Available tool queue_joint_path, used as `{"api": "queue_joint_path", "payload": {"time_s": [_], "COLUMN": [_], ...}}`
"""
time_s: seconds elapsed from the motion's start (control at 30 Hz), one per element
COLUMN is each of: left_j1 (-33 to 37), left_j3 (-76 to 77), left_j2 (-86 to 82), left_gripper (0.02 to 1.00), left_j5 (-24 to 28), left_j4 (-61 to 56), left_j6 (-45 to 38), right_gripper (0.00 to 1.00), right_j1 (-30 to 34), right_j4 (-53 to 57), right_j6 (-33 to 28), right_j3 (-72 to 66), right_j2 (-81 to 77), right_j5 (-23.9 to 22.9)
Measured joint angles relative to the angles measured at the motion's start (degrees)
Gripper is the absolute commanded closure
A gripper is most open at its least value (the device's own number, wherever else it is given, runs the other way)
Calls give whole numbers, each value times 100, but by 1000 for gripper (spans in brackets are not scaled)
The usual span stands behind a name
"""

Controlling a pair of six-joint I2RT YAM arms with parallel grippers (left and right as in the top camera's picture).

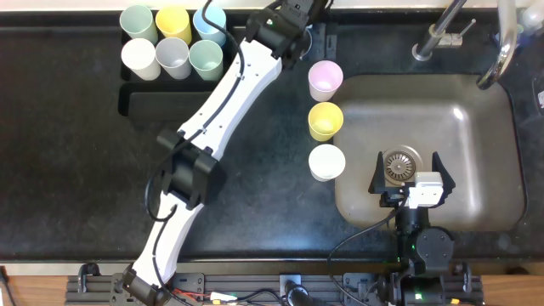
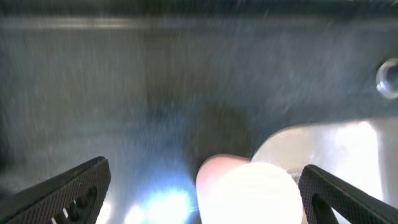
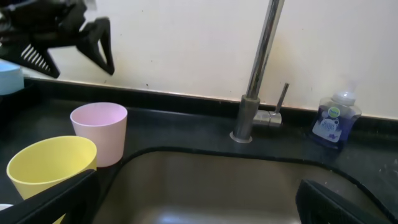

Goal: Store Cups

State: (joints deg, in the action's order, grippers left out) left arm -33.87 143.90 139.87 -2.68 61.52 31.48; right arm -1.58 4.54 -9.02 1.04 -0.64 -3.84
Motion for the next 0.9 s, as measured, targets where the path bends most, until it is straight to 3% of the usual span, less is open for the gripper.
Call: {"api": "queue_joint_path", "payload": {"time_s": [0.83, 0.87, 0.9], "left_j1": [-4, -4, -4], "left_j3": [0, 0, 0], "left_j2": [387, 393, 396], "left_gripper": [20, 84, 248], "left_j5": [629, 636, 640], "left_j4": [577, 584, 581], "left_j6": [120, 120, 146], "right_gripper": [7, 5, 5], "right_j1": [0, 0, 0], "right_j4": [-2, -2, 0], "right_j6": [-2, 0, 0], "right_j3": [0, 0, 0], "right_j2": [0, 0, 0], "right_j5": [-2, 0, -2]}}
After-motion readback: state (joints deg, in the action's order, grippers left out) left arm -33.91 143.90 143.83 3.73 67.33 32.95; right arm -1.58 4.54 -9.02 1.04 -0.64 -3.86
